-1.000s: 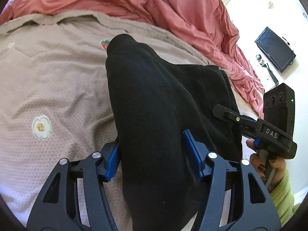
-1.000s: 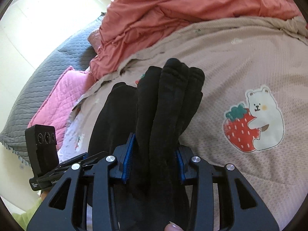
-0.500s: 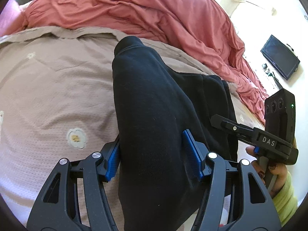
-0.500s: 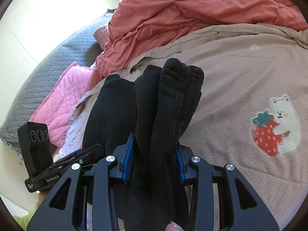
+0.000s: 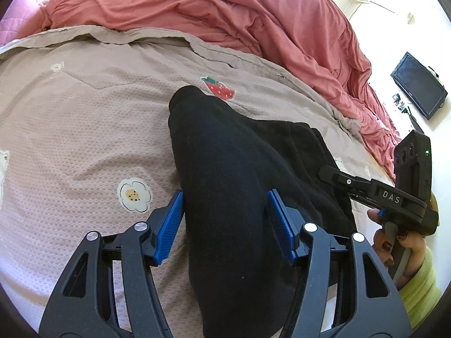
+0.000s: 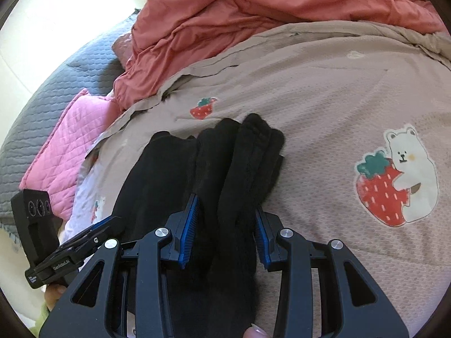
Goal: Fold small clothes
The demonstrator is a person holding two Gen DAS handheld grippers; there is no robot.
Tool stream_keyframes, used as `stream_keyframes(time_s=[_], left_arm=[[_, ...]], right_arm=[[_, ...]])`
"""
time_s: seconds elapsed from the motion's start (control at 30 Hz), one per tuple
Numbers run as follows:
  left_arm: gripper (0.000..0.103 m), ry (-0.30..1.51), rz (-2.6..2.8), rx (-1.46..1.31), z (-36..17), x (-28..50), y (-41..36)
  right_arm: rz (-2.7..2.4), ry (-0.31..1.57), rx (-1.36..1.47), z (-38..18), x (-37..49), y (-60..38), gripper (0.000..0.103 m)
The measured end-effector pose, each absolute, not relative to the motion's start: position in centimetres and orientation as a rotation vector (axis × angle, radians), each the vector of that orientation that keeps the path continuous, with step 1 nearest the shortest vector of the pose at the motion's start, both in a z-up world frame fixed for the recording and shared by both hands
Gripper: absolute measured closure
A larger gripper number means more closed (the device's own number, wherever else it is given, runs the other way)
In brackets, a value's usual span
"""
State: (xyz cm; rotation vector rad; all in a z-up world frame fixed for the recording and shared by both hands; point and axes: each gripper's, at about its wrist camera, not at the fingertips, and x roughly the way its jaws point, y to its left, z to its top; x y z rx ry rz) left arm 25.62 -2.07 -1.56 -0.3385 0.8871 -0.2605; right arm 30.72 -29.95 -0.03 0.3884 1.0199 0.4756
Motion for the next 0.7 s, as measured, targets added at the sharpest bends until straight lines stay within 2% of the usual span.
stream_keyframes(time_s=[0.17, 0.27, 0.4, 0.5, 0.7], left_arm=[[0.052, 0.881, -0.253, -0.318, -1.7, 25.3, -2.2], [0.05, 0.883, -0.249, -0.306, -1.9, 25.2, -2.2], [0.049, 0.889, -0.249, -0.315, -2.3, 25.2, -2.1], [0.049, 0.89, -0.252, -0.319, -2.4, 25.2, -2.1], [0.049, 0.885, -0.251, -0.301, -2.3, 25.1, -2.3]], right_arm=[[0.442, 0.992, 0.332, 0.5, 29.9, -29.6, 0.066], [0.435, 0.964, 0.275, 1.1, 29.4, -28.9, 0.054], [0.413, 0.935, 0.205, 1.7, 28.9, -28.2, 0.051], [0.419, 0.931, 0.199, 1.8, 28.7, -28.2, 0.042], [0.392, 0.959, 0.162, 0.9, 28.9, -28.0, 0.042]])
